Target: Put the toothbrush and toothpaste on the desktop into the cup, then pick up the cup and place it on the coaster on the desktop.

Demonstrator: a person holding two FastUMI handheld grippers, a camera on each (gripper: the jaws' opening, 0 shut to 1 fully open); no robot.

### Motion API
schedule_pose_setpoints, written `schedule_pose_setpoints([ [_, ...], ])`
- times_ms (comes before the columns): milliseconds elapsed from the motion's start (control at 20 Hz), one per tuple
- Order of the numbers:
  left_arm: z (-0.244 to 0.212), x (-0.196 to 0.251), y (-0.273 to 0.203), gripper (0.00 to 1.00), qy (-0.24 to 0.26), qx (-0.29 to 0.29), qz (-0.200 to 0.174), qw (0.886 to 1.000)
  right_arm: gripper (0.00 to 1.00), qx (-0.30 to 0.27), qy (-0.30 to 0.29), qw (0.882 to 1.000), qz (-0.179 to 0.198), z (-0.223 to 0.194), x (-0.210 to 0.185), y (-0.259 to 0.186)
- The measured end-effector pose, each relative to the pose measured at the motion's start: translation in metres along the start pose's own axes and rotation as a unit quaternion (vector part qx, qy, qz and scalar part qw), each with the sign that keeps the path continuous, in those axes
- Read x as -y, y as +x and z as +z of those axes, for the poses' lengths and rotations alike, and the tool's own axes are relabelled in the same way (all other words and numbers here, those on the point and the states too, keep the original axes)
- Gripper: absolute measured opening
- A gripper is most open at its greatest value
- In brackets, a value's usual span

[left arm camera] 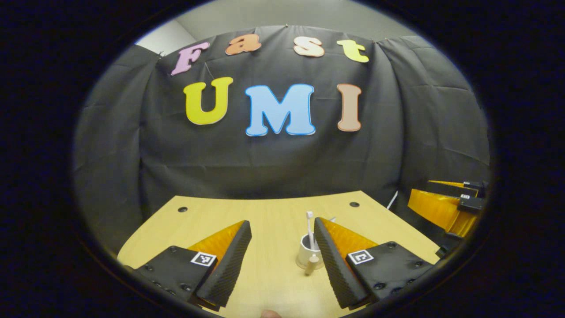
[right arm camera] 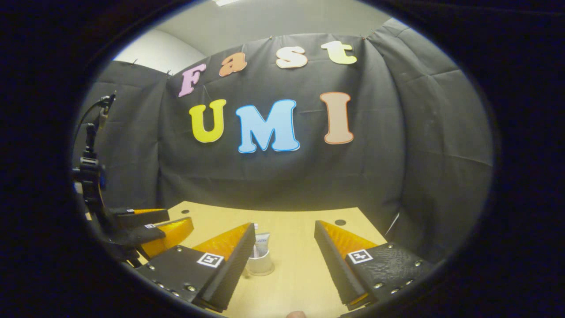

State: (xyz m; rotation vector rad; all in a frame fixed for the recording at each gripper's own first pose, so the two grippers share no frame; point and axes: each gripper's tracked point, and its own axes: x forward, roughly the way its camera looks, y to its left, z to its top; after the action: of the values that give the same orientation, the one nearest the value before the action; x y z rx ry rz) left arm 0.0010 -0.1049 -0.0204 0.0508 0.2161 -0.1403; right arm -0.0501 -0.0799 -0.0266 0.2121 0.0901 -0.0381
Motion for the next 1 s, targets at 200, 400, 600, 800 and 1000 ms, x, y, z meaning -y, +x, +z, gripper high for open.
schedule_pose_setpoints([
  [200,0.01,-0.009,-0.009,0.92,0.005,0.026,-0.002,1.0,0.88,0.012,-0.002,1.0,-0.024,0.003,-0.003,-0.002],
  [400,0.011,-0.009,-0.008,0.92,0.006,0.036,-0.013,0.999,0.89,0.007,-0.009,0.999,-0.048,0.0,-0.004,-0.005],
  [600,0.02,-0.006,-0.009,0.92,0.009,0.052,-0.021,0.998,0.89,0.004,-0.028,0.997,-0.065,0.003,-0.007,-0.009],
  [800,0.031,-0.008,-0.005,0.93,0.016,0.058,-0.026,0.998,0.88,0.012,-0.028,0.997,-0.064,0.012,-0.011,-0.011],
  [1000,0.035,0.005,0.003,0.92,0.016,0.057,-0.027,0.998,0.89,0.02,-0.02,0.998,-0.062,0.017,0.0,-0.005],
])
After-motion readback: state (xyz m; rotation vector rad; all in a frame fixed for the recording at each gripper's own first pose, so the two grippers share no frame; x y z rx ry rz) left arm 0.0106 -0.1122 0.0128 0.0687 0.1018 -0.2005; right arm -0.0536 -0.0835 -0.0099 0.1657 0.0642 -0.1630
